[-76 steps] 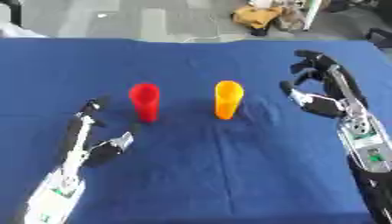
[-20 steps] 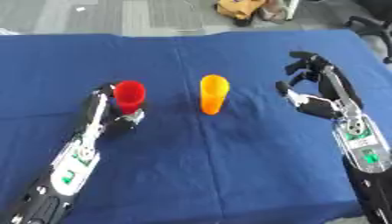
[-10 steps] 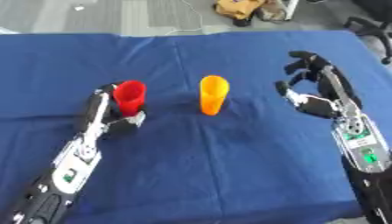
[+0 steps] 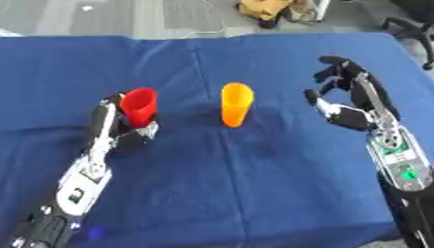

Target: Pour the contents of one cup into another cup.

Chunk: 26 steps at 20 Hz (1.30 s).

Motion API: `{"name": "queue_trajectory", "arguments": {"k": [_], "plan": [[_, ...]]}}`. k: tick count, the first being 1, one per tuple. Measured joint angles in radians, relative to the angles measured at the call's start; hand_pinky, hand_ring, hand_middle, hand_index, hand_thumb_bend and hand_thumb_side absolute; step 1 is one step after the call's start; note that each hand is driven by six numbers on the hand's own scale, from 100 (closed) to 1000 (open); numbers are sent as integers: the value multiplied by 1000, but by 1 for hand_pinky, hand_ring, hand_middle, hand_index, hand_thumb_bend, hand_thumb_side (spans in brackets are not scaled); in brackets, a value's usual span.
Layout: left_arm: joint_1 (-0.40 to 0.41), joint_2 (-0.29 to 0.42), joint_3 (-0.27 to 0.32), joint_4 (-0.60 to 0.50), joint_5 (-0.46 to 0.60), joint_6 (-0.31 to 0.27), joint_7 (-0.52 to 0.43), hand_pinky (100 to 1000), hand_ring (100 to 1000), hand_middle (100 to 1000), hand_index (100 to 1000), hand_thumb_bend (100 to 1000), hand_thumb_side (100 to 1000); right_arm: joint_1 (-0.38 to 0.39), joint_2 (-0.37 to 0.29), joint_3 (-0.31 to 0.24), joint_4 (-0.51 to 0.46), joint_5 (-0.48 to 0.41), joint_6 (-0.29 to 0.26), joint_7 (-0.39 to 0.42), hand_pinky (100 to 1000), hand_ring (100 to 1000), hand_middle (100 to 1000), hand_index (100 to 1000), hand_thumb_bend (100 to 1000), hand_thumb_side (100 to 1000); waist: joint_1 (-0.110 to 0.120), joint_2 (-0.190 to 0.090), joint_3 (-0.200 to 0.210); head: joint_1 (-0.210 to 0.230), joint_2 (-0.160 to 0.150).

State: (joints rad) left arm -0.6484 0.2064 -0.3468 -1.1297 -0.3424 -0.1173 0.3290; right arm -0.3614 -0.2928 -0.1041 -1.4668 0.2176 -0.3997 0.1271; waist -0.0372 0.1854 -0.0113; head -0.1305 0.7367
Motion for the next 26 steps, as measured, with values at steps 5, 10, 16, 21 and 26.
{"name": "queue_trajectory", "arguments": {"k": [5,10,16,21,26], "plan": [[11,47,0,-134,43,17,-16,287,526,508,800,100,223,2,0,-2,23,-1,2,-1,485,707,521,833,425,352,4,-1,8,0,0],[44,89,-2,-297,78,56,-46,288,526,508,800,100,232,2,-12,-6,81,-14,2,-2,485,709,526,846,542,362,7,-4,15,-4,0],[92,102,-14,-461,119,108,-88,291,528,510,802,100,259,-22,-57,5,180,2,-51,-6,518,751,589,867,567,400,15,-13,34,-9,1],[122,100,-30,-537,153,140,-119,293,530,511,803,100,288,-67,-95,38,267,27,-126,7,561,790,639,877,613,454,23,-19,50,-19,9],[135,78,-44,-569,170,155,-139,295,530,511,803,100,293,-107,-109,68,352,65,-182,20,569,793,644,879,615,457,30,-24,62,-28,10]]}}
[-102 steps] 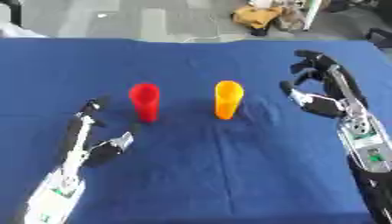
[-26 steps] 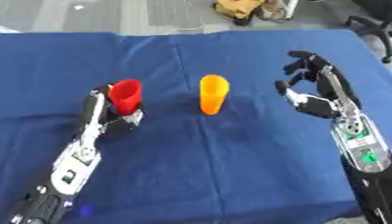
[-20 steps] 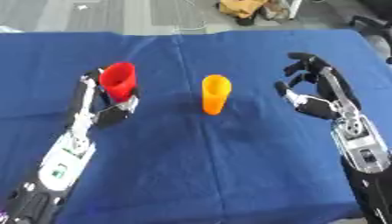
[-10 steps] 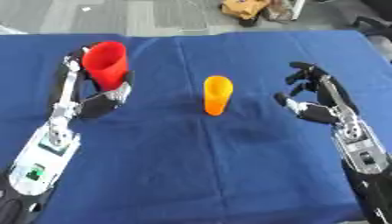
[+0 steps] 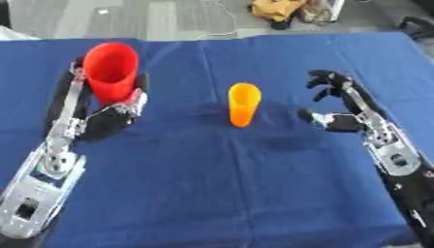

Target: Pour the contents of one cup into another cup.

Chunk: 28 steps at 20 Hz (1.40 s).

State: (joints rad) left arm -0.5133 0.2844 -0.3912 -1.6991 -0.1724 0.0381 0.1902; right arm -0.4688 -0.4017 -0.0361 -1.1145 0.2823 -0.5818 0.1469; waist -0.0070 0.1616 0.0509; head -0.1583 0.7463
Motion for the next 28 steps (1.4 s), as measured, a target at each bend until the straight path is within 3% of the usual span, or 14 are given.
{"name": "queue_trajectory", "arguments": {"k": [9,25,28], "plan": [[0,-27,-18,-32,18,9,-26,296,531,512,803,100,310,-73,2,28,95,60,-44,12,570,791,641,880,614,457,13,-1,25,-14,1],[-13,-48,-36,-66,37,21,-56,299,532,513,804,100,330,-165,38,50,201,130,-77,19,570,784,633,882,614,464,8,-1,71,-43,0],[-15,-48,-36,-68,40,21,-57,299,533,513,804,100,331,-182,46,55,216,141,-79,21,570,783,632,882,613,466,7,2,97,-49,-1]]}}
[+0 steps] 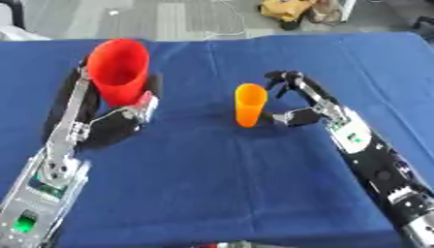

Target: Pour the contents of one cup into another cup.

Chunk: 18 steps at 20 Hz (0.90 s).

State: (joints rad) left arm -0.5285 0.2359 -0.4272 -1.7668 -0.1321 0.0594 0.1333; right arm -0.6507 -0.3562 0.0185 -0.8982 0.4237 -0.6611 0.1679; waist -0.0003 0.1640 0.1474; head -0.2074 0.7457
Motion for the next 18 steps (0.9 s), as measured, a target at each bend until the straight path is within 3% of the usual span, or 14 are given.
{"name": "queue_trajectory", "arguments": {"k": [18], "plan": [[-1,-8,-1,-8,4,1,-6,301,534,514,805,100,345,-45,46,5,74,64,-19,4,530,730,604,877,604,467,-4,3,31,-15,-1]]}}
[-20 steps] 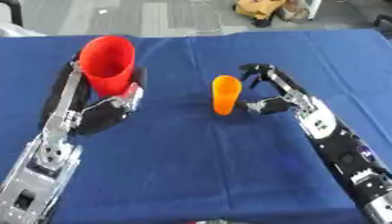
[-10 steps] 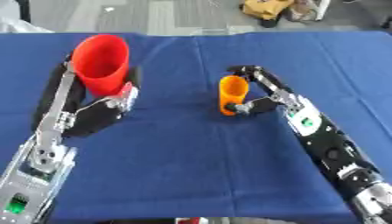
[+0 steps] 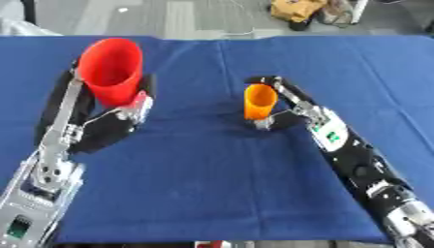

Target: Pour the contents of one cup into another cup.

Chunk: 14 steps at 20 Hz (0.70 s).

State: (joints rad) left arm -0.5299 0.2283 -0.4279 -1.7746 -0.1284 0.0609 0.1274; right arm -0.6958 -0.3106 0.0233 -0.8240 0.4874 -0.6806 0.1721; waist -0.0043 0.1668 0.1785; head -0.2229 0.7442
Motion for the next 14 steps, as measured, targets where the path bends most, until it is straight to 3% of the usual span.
{"name": "queue_trajectory", "arguments": {"k": [6,14], "plan": [[0,0,-3,0,0,-1,-1,301,535,514,805,100,351,-8,8,0,6,5,-4,4,450,584,482,805,542,364,0,0,1,0,0],[0,-1,-5,1,0,-2,-2,301,535,515,803,100,359,-11,18,0,10,4,-2,-17,271,379,358,699,224,129,2,0,1,0,0]]}}
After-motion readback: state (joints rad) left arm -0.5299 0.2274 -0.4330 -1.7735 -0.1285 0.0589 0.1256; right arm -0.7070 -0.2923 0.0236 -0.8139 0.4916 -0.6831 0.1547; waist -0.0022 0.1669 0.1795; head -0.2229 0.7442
